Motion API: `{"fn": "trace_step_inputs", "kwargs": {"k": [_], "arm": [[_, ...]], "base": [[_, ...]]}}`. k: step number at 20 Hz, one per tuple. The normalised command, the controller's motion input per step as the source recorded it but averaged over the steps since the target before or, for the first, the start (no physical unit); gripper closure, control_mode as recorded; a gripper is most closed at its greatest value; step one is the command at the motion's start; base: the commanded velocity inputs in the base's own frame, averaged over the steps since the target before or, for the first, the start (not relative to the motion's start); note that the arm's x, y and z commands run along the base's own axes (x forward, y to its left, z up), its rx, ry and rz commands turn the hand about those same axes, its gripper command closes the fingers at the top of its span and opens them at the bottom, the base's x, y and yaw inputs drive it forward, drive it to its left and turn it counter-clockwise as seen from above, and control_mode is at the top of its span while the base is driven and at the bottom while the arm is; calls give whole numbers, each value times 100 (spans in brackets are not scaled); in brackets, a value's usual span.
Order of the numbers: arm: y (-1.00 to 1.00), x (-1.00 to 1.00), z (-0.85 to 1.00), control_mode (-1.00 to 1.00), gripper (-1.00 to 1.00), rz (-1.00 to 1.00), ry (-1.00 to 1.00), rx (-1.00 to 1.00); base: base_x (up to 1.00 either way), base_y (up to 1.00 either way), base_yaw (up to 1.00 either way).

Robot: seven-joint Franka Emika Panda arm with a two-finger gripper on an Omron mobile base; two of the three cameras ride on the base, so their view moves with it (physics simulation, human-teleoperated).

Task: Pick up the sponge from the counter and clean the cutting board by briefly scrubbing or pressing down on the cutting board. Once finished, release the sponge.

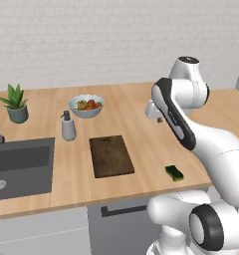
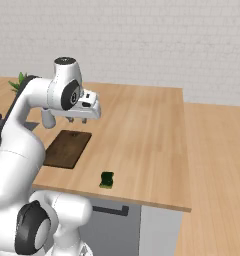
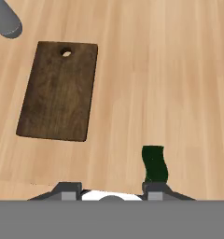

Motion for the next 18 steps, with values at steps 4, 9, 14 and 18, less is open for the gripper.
{"fn": "trace_step_inputs", "kwargs": {"k": [4,9,14,18], "arm": [[-6,-16,-26,-100,-100,0,3,1],[-21,-41,-67,-100,-100,0,13,2],[-39,-14,-76,-100,-100,0,17,0],[-42,0,-75,-100,-100,0,13,-1]], "base": [[0,0,0],[0,0,0],[0,0,0],[0,0,0]]}}
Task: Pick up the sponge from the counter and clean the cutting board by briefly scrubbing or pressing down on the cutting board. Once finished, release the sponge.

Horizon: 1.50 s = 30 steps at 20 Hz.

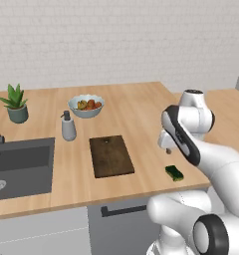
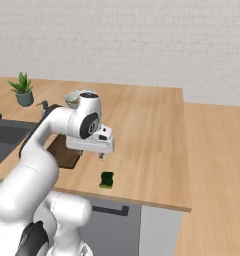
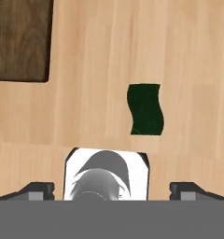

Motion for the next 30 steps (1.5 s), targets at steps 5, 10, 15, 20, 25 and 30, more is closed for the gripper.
{"fn": "trace_step_inputs", "kwargs": {"k": [5,10,15,20,25,30], "arm": [[-33,0,-62,-100,-100,0,3,0],[-15,0,-56,-100,-100,0,0,0],[0,6,-38,-100,-100,0,0,-1],[-2,29,-25,-100,-100,0,0,-2],[-13,38,-6,-100,-100,0,0,0],[-7,18,-15,-100,-100,1,0,0]], "base": [[0,0,0],[0,0,0],[0,0,0],[0,0,0],[0,0,0],[0,0,0]]}}
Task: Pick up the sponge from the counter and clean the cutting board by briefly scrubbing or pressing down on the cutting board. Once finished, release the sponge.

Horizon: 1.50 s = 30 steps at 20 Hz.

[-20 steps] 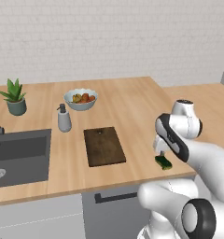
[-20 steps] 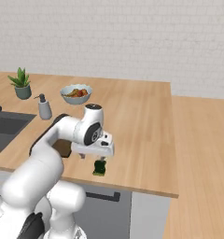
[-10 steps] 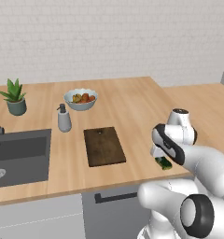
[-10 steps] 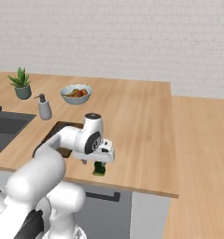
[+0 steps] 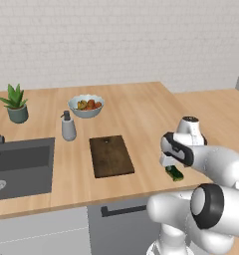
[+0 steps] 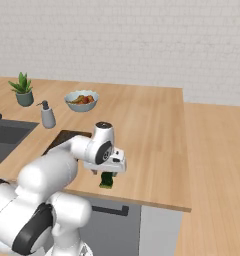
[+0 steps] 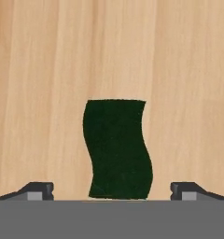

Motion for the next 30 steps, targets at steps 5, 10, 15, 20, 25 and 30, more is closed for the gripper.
{"fn": "trace_step_inputs", "kwargs": {"k": [5,10,15,20,25,30], "arm": [[0,1,-22,-100,-100,2,0,0],[0,11,-22,-100,-100,1,0,-5],[0,10,-22,-100,-100,2,0,-5],[0,3,-17,-100,-100,2,0,0],[0,0,-25,-100,-100,4,0,0],[1,0,-33,-100,-100,5,0,-2]], "base": [[0,0,0],[0,0,0],[0,0,0],[0,0,0],[0,0,0],[0,0,0]]}}
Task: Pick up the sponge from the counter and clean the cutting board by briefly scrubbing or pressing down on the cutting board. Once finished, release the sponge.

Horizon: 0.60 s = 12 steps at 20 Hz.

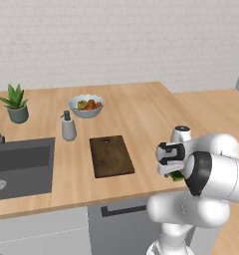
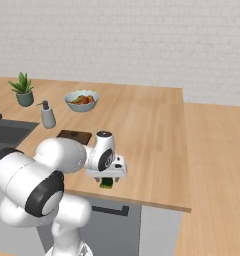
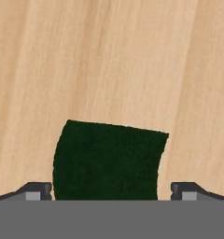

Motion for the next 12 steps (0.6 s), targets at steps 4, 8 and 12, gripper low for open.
{"fn": "trace_step_inputs", "kwargs": {"k": [4,8,12], "arm": [[19,-1,-9,-100,100,1,0,1],[15,0,-9,-100,100,1,0,4],[5,0,-4,-100,100,1,0,7]], "base": [[0,0,0],[0,0,0],[0,0,0]]}}
